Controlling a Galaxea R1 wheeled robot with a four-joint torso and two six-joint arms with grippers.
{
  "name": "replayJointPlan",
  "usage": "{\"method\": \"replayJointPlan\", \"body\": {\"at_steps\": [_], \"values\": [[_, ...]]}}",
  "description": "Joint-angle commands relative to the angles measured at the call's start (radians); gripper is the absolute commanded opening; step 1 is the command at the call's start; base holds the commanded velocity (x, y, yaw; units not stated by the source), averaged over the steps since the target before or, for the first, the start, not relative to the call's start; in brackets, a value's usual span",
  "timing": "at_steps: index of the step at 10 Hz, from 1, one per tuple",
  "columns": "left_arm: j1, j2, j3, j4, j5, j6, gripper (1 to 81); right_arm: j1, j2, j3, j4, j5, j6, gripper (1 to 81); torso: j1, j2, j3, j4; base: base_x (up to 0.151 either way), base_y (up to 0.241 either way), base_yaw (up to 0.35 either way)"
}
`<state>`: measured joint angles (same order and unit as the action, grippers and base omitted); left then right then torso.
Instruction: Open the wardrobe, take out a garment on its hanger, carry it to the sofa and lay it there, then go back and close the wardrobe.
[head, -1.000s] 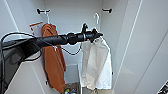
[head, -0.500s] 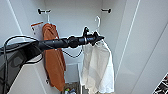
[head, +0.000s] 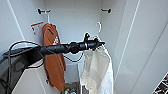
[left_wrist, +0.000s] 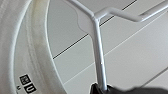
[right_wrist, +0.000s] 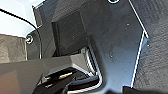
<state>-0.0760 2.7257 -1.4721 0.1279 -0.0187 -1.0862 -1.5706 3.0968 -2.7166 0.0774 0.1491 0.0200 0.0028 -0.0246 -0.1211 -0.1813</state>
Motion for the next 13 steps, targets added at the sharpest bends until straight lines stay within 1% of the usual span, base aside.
{"method": "replayJointPlan", "body": {"at_steps": [1, 7, 13], "values": [[-0.187, 0.003, 0.013, 0.03, -0.053, 0.014, 1.0, 0.028, 0.005, 0.005, 0.005, -0.056, 0.0, 81.1, 0.0, 0.0, 0.0, 0.0, -0.081, 0.0, 0.0], [-0.175, 0.008, 0.033, 0.038, -0.053, 0.014, 1.0, 0.028, 0.005, 0.005, 0.005, -0.048, 0.0, 81.1, 0.0, 0.0, 0.0, 0.0, -0.084, 0.0, 0.0], [-0.121, 0.025, 0.05, 0.059, -0.078, 0.015, 1.0, 0.03, 0.005, 0.005, 0.004, -0.049, -0.002, 81.1, 0.0, 0.0, 0.0, 0.0, -0.105, 0.0, 0.0]]}}
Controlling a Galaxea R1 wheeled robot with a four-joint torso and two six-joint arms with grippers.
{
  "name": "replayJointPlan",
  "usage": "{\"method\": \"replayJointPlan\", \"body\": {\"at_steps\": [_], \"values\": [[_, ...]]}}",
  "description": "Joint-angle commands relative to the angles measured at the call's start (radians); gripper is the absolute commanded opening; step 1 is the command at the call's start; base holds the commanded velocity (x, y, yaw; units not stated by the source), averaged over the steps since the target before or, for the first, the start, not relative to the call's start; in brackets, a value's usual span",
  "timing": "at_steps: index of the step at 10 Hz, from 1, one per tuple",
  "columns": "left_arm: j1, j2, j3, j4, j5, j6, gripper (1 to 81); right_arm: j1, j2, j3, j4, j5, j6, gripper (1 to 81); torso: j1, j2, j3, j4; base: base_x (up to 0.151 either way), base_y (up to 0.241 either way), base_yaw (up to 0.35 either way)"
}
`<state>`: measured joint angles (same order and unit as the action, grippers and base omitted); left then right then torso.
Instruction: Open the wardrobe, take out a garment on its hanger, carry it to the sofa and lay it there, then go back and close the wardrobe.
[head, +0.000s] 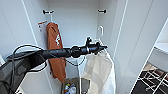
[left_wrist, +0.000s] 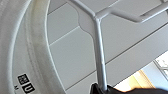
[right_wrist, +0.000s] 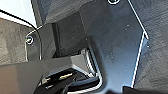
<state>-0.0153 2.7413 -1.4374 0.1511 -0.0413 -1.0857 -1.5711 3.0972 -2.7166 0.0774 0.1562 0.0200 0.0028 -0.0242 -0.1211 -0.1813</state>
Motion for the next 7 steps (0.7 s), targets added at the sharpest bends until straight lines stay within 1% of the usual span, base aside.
{"method": "replayJointPlan", "body": {"at_steps": [1, 4, 5, 7], "values": [[-0.179, 0.009, 0.022, 0.036, -0.055, 0.015, 1.0, 0.028, 0.005, 0.006, 0.002, -0.055, -0.002, 81.1, 0.0, 0.0, 0.0, 0.0, -0.109, 0.0, 0.0], [-0.156, 0.009, 0.052, 0.044, -0.06, 0.015, 1.0, 0.028, 0.004, 0.006, 0.002, -0.044, -0.002, 81.1, 0.0, 0.0, 0.0, 0.0, -0.121, 0.0, 0.0], [-0.139, 0.008, 0.055, 0.048, -0.086, 0.017, 1.0, 0.027, 0.004, 0.006, 0.002, -0.044, -0.002, 81.1, 0.0, 0.0, 0.0, 0.0, -0.128, 0.0, 0.0], [-0.108, 0.009, 0.055, 0.076, -0.092, 0.018, 1.0, 0.027, 0.004, 0.006, 0.002, -0.044, -0.002, 81.1, 0.0, 0.0, 0.0, 0.0, -0.128, 0.0, 0.0]]}}
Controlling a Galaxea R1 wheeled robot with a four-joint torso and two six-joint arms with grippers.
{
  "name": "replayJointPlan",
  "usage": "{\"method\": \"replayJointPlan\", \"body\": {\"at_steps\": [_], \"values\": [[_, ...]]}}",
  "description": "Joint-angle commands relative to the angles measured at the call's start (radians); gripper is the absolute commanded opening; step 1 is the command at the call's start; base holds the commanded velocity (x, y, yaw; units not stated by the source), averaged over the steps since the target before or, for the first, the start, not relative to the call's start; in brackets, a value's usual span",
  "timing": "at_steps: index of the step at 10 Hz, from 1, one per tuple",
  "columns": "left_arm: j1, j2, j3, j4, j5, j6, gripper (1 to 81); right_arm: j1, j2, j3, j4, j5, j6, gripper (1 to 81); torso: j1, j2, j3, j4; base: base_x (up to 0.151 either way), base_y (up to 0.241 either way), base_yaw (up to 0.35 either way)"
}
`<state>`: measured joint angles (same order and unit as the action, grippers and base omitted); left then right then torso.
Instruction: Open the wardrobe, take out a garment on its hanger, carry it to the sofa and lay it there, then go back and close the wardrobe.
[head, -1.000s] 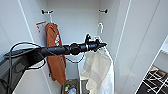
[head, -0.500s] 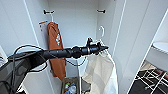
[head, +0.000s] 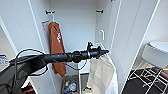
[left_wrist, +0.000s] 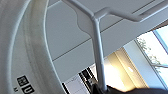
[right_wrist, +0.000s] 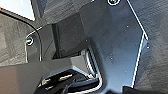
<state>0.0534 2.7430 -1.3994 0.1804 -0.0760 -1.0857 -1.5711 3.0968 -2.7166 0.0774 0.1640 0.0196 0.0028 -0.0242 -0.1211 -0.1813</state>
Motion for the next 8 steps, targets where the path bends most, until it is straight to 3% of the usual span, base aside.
{"method": "replayJointPlan", "body": {"at_steps": [1, 5, 8], "values": [[-0.165, 0.008, 0.02, 0.051, -0.059, 0.018, 1.0, 0.027, 0.004, 0.006, 0.002, -0.052, -0.001, 81.1, 0.0, 0.0, 0.0, 0.0, -0.128, 0.0, 0.0], [-0.122, 0.002, 0.033, 0.086, -0.061, 0.017, 1.0, 0.027, 0.004, 0.006, 0.002, -0.052, -0.001, 81.1, 0.0, 0.0, 0.0, 0.0, -0.128, 0.0, 0.0], [-0.105, -0.002, 0.045, 0.1, -0.061, 0.017, 1.0, 0.027, 0.004, 0.006, 0.004, -0.051, -0.001, 81.1, -0.002, -0.001, 0.0, 0.0, 0.0, 0.0, 0.0]]}}
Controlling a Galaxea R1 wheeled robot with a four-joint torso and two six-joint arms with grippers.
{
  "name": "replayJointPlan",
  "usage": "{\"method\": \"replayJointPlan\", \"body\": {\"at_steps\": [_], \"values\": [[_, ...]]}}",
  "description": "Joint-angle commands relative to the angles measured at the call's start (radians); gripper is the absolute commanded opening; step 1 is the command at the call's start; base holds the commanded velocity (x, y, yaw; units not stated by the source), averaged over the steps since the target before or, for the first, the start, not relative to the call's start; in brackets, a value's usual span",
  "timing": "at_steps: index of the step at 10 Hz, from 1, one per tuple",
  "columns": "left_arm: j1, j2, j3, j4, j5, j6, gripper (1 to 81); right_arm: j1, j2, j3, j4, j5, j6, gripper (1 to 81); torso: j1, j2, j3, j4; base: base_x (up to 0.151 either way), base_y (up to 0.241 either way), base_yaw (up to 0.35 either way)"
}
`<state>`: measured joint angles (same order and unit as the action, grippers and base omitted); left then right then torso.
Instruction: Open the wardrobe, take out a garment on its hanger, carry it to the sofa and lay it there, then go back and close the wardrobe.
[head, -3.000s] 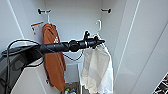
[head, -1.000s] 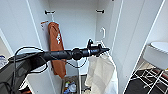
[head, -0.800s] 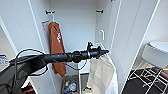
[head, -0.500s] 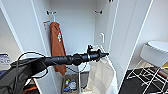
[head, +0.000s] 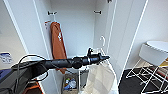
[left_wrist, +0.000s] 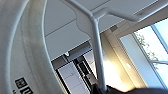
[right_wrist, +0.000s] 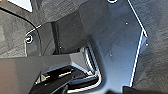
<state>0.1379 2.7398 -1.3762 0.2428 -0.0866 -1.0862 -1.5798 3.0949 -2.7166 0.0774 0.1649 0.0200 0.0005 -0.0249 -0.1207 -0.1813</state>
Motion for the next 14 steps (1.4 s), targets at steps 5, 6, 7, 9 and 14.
{"method": "replayJointPlan", "body": {"at_steps": [5, 6, 7, 9, 14], "values": [[-0.123, -0.035, 0.1, 0.133, -0.047, 0.02, 1.0, 0.037, 0.006, 0.008, 0.004, -0.05, -0.002, 81.1, 0.001, 0.0, 0.0, 0.0, 0.0, 0.0, 0.0], [-0.094, -0.041, 0.112, 0.164, -0.045, 0.02, 1.0, 0.037, 0.004, 0.008, 0.004, -0.05, -0.002, 81.1, 0.001, 0.0, 0.0, 0.0, 0.0, 0.0, 0.0], [-0.065, -0.05, 0.123, 0.19, -0.044, 0.02, 1.0, 0.037, 0.004, 0.008, 0.004, -0.05, -0.002, 81.1, 0.001, 0.0, 0.0, 0.0, 0.0, 0.0, 0.0], [-0.022, -0.086, 0.153, 0.226, -0.039, 0.02, 1.0, 0.039, 0.004, 0.008, 0.004, -0.05, 0.0, 81.1, 0.001, 0.0, 0.0, 0.0, 0.0, 0.0, 0.0], [0.061, -0.195, 0.23, 0.276, -0.044, 0.02, 1.0, 0.043, 0.004, 0.008, 0.004, -0.05, 0.0, 81.1, 0.001, 0.0, 0.0, 0.0, 0.0, 0.0, 0.0]]}}
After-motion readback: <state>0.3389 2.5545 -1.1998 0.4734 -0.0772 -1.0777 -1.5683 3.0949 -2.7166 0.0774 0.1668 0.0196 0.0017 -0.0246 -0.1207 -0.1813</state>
